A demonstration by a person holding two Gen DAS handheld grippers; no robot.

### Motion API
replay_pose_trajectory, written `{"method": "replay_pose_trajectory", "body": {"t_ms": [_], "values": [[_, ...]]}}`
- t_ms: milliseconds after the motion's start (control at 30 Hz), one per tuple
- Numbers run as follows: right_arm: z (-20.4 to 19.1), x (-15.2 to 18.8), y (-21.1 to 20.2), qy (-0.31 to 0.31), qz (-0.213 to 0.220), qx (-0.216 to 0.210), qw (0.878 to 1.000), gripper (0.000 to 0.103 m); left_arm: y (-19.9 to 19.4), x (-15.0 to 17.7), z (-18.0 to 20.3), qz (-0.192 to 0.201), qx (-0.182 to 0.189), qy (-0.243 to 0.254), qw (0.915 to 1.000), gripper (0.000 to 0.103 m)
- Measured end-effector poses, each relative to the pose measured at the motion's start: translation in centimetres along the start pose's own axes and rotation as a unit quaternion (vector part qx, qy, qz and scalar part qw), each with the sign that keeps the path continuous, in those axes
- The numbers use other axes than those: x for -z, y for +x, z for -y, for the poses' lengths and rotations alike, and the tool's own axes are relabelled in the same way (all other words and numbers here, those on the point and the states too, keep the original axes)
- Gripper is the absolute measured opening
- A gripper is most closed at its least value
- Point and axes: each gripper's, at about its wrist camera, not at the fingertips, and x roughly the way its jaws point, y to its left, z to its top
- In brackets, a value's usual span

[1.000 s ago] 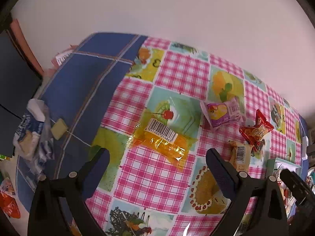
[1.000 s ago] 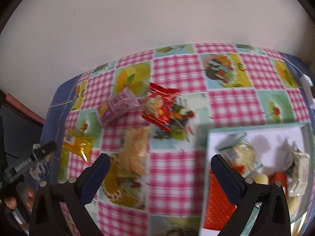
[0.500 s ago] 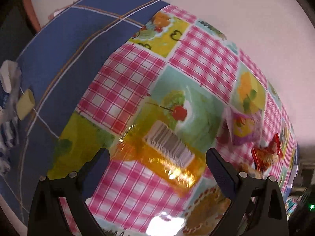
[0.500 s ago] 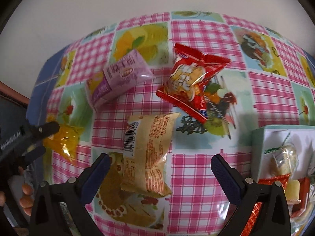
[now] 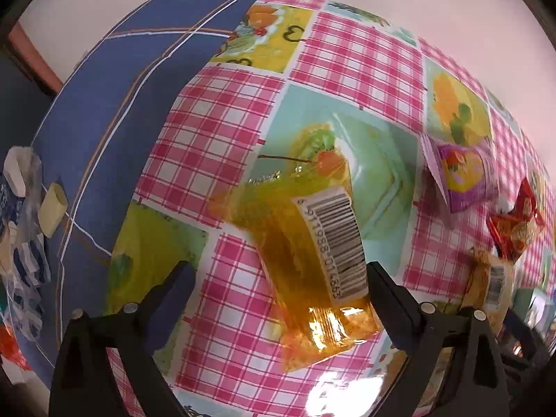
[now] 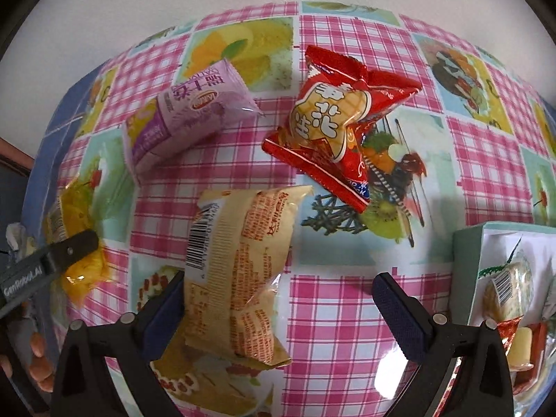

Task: Organize snacks
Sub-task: 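Grasp the orange jelly pouch with the left tool while the right grasps the yellow bread packet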

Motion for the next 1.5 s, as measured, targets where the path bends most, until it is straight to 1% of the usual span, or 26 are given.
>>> {"method": "replay_pose_trajectory", "body": {"t_ms": [100,200,300,400,533,633,700,767,967,1000,1033,1167,1233,1300,1333,1367,1433,1500], "values": [[-0.5,0.1,0.4,-0.012,0.002,0.011,1.0,0.103,0.1,0.5,0.6,0.002,-0.001,0.017,0.9999,0.086],[-1.5,0.3,0.9,-0.035,0.007,0.031,0.999,0.103,0.1,0.8,2.3,0.012,-0.015,0.036,0.9992,0.076],[-2.6,0.8,1.2,-0.057,0.019,0.035,0.998,0.103,0.0,1.0,3.2,0.021,-0.015,0.044,0.9987,0.075],[-3.5,1.3,1.5,-0.061,0.027,0.036,0.997,0.103,-0.2,1.0,3.8,0.025,-0.012,0.043,0.9987,0.075],[-4.2,1.6,1.9,-0.062,0.032,0.031,0.997,0.103,-0.7,1.3,3.1,0.026,-0.004,0.038,0.9989,0.075],[-4.4,2.0,2.0,-0.059,0.036,0.028,0.997,0.103,-0.9,1.3,2.3,0.027,-0.001,0.038,0.9989,0.077],[-4.0,1.7,1.9,-0.053,0.039,0.025,0.998,0.103,-0.6,0.9,2.1,0.025,0.003,0.038,0.999,0.084],[-3.0,1.4,1.3,-0.052,0.041,0.024,0.998,0.103,-0.3,1.0,2.4,0.024,0.006,0.039,0.9989,0.088],[-2.6,1.4,1.0,-0.054,0.034,0.023,0.998,0.103,0.1,1.3,2.9,0.023,0.006,0.044,0.9987,0.093],[-2.7,1.4,0.9,-0.053,0.036,0.024,0.998,0.103,0.2,1.3,3.0,0.019,0.006,0.042,0.9989,0.097],[-2.8,1.4,0.8,-0.054,0.042,0.026,0.997,0.103,0.3,1.3,2.9,0.011,0.006,0.039,0.9991,0.099],[-3.1,1.9,0.8,-0.063,0.062,0.027,0.996,0.103,0.6,1.2,2.9,0.01,0.002,0.041,0.9991,0.1],[-3.2,2.1,0.7,-0.068,0.067,0.024,0.995,0.1,0.5,1.2,2.9,0.016,0.002,0.043,0.999,0.1],[-3.5,2.3,0.3,-0.078,0.08,0.019,0.994,0.089,0.4,1.3,3.0,0.027,0.001,0.039,0.9989,0.1],[-3.8,2.5,0.1,-0.085,0.084,0.017,0.993,0.087,0.4,1.5,3.0,0.032,-0.002,0.04,0.9987,0.099],[-4.1,2.6,-0.1,-0.09,0.086,0.014,0.992,0.084,0.3,1.7,3.1,0.039,-0.002,0.041,0.9984,0.096],[-4.4,2.8,-0.3,-0.098,0.093,0.003,0.991,0.078,-0.2,2.0,3.1,0.055,-0.001,0.045,0.9975,0.084],[-4.6,2.9,-0.6,-0.1,0.098,-0.005,0.99,0.069,-0.7,1.9,3.3,0.064,0.001,0.051,0.9966,0.063]]}}
